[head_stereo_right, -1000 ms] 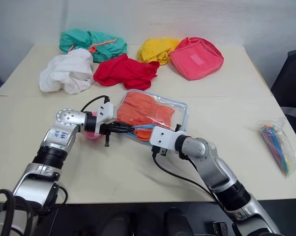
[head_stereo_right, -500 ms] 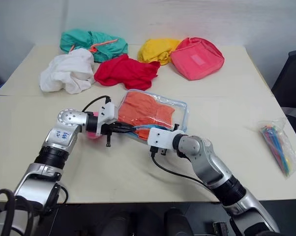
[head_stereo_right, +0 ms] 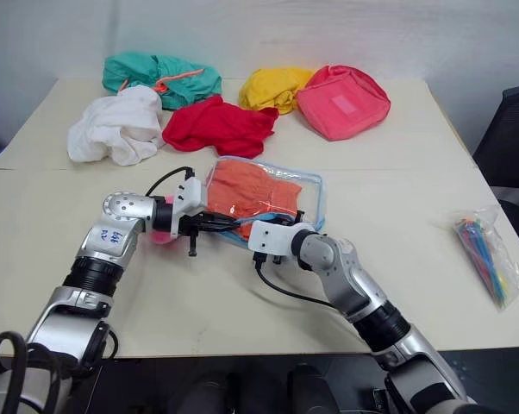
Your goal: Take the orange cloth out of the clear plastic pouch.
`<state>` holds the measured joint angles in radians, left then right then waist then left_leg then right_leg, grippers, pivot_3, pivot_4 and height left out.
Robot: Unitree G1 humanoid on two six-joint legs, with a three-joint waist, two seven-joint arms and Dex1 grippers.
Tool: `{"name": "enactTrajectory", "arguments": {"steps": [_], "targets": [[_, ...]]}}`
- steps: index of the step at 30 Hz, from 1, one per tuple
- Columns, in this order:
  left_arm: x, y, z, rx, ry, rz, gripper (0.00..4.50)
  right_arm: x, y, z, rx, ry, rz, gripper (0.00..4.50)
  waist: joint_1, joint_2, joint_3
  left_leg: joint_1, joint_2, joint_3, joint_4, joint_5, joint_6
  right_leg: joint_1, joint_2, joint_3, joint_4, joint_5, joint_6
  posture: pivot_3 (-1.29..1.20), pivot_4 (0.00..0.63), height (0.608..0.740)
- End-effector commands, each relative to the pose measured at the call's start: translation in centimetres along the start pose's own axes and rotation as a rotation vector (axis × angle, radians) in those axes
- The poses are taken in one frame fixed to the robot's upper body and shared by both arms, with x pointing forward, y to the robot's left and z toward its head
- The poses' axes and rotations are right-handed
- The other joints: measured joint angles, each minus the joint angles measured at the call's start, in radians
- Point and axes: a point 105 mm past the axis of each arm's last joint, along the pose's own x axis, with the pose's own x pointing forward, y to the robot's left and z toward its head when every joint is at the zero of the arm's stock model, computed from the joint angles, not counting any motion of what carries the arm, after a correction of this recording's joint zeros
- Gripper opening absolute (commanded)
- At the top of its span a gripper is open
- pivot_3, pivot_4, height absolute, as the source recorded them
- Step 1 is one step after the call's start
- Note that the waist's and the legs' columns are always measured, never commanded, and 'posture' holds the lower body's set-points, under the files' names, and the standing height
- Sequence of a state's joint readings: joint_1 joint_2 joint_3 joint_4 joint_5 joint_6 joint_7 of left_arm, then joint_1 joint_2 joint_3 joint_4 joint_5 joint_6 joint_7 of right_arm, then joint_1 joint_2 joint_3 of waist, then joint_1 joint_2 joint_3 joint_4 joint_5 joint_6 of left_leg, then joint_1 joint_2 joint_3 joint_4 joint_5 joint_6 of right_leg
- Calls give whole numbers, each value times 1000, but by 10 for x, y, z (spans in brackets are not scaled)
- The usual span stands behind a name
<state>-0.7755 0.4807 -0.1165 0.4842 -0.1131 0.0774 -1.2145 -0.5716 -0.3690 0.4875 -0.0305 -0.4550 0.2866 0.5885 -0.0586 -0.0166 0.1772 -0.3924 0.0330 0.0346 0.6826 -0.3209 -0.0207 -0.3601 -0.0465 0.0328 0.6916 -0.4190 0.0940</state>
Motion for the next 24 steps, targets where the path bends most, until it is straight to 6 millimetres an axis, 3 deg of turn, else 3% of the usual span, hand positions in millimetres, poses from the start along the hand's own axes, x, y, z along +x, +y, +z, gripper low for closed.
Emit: {"name": "enactTrajectory", "arguments": {"steps": [1,10,16,22,24], "targets": [[2,4,16,18,-55,2,0,7,6,10,-19,-27,22,1386,0,0,0,0,0,0,0,0,0,0,0,0,0,0,0,0,150,740],[5,6,19,2,-69,5,0,27,-16,19,-114,-20,-96,1386,-3,0,0,0,0,0,0,0,0,0,0,0,2,0,0,0,150,740],[7,7,21,-7,-79,5,0,20,-7,33,-189,-76,-84,1386,-4,0,0,0,0,0,0,0,0,-1,0,0,3,0,0,0,150,740],[4,11,21,-30,-90,30,0,8,2,13,-142,-44,-64,1386,-1,0,0,0,0,0,0,0,0,-1,0,0,2,0,0,0,150,740],[3,11,20,-35,-90,32,0,8,2,12,-164,-48,-60,1974,-1,0,0,0,0,0,0,0,0,0,0,0,2,0,0,0,150,740]]}}
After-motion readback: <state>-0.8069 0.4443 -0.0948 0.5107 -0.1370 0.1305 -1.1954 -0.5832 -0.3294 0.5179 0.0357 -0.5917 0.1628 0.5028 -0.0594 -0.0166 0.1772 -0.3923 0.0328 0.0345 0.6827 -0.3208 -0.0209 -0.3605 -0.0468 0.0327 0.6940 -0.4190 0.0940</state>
